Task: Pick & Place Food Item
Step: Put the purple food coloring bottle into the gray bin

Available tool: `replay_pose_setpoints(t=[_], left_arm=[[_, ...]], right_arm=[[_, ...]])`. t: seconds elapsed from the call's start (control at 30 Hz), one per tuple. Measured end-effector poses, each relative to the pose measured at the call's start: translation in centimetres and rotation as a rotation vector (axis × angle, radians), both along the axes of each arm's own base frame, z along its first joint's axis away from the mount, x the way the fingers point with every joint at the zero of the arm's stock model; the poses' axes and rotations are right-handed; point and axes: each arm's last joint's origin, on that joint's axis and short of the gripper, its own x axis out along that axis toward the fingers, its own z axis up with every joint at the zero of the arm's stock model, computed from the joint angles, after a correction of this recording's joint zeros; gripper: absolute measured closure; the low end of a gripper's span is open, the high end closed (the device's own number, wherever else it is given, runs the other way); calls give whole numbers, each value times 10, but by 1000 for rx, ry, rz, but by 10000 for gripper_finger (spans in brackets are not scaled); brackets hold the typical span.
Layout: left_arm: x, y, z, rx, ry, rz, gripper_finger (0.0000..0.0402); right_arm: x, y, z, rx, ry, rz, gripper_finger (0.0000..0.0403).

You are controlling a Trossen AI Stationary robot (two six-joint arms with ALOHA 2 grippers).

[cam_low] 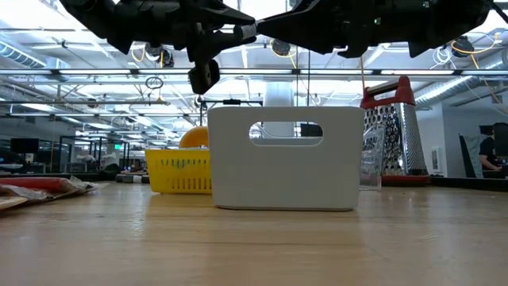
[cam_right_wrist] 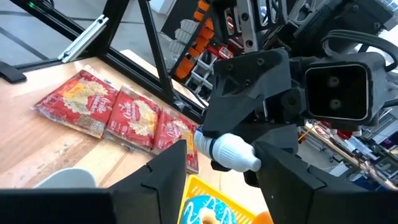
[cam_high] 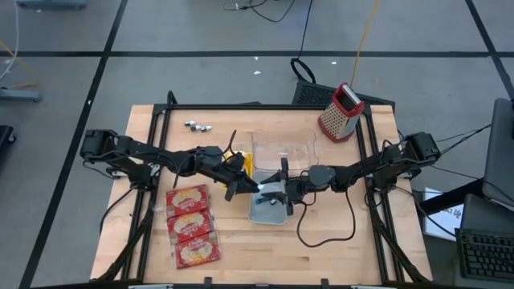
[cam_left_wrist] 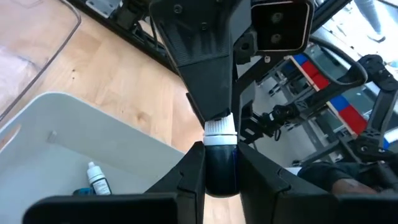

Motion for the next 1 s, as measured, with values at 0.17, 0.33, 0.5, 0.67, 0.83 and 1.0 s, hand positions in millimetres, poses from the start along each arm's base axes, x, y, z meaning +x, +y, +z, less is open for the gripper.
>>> replay_pose_setpoints(t=[0.17, 0.33, 0.5, 0.67, 0.83, 1.0], left_arm=[[0, 0, -1, -10, 14, 2, 330], [0, 0, -1, -10, 20, 2, 330], [0, 0, -2, 0, 19, -4, 330], [0, 0, -2, 65, -6, -19, 329], [0, 1, -2, 148, -33, -16, 316], [0, 12, 9, 237, -124, 52, 256]], right_arm=[[0, 0, 0, -9, -3, -1, 251], [0, -1, 0, -15, 1, -4, 284], [0, -1, 0, -14, 1, -2, 329], [0, 0, 0, -16, 2, 4, 352], [0, 0, -1, 11, 13, 14, 354], [-1, 5, -5, 86, 59, 115, 362]])
